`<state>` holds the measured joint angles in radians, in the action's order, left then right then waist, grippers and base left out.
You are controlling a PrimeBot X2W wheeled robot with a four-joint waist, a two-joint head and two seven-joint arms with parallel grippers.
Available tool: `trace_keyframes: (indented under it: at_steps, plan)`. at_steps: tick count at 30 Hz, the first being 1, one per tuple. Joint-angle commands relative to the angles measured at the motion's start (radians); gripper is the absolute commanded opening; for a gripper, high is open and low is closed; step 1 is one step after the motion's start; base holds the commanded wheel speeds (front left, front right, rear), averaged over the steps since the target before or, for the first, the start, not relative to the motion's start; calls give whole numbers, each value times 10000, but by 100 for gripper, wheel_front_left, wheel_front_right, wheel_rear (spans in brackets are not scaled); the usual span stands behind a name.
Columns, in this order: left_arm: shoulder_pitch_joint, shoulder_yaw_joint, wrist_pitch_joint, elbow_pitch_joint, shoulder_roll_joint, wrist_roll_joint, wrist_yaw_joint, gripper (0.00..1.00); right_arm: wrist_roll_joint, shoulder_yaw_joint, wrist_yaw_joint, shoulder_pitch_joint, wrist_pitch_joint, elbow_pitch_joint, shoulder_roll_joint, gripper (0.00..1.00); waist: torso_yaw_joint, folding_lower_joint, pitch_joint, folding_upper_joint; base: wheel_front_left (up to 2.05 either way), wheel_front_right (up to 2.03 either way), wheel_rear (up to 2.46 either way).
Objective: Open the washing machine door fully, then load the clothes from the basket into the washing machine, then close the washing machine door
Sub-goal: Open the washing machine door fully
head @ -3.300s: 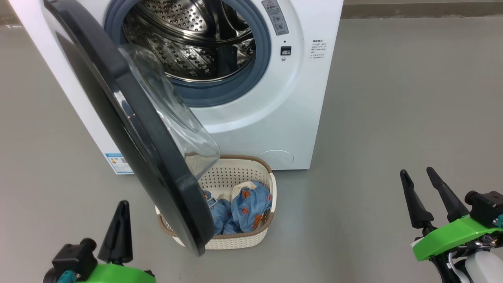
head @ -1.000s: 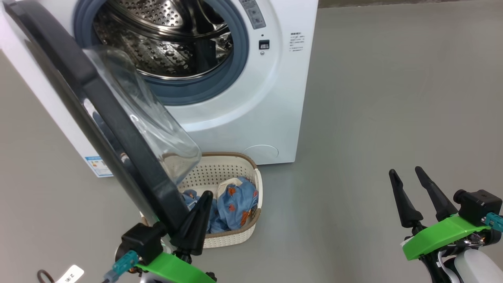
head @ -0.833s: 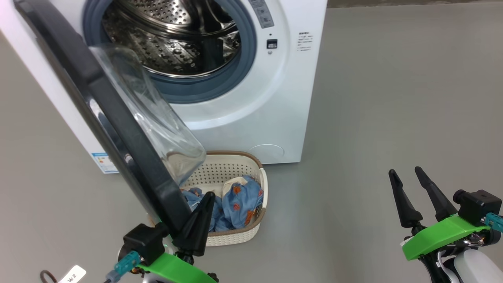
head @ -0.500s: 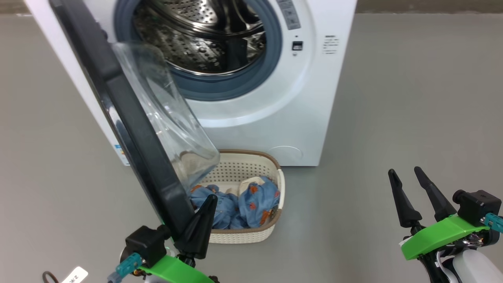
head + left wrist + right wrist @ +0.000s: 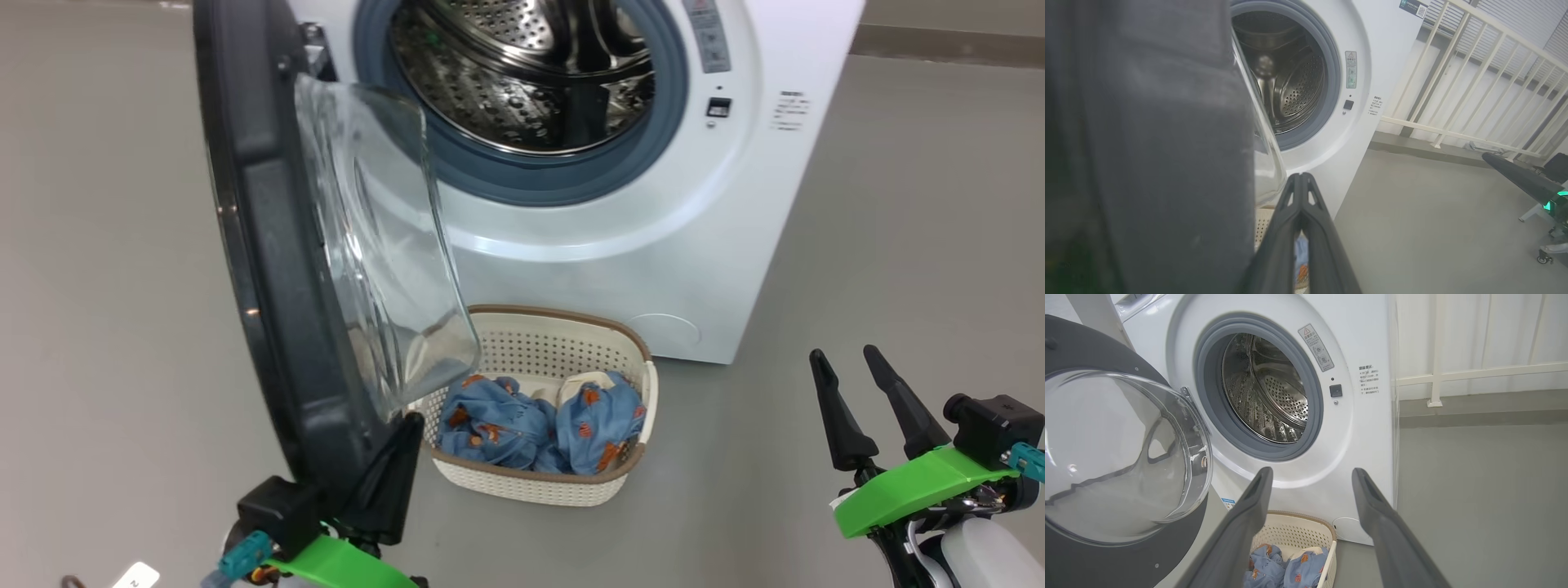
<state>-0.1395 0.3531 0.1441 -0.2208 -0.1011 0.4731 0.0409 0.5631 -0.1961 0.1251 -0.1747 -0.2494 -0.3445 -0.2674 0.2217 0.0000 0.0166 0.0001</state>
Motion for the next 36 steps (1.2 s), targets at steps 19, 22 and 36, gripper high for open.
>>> trace_keyframes:
  at_steps: [19, 22, 36]
  plan:
    - [-438, -1280, -359, 21, -968, 334, -812, 0, -36, -103, 56, -123, -124, 202, -29, 100, 1153, 0, 116, -1, 0, 0, 0]
    - [-589, -1484, -382, -113, -1138, 418, -859, 0, -51, -110, 56, -148, -124, 204, -50, 100, 1323, 0, 222, -1, 0, 0, 0]
    - [-1845, -2216, -320, -1724, -1709, 855, -822, 0, -117, -227, 56, -459, -124, 130, -53, 100, 2048, 0, 756, -1, 0, 0, 0]
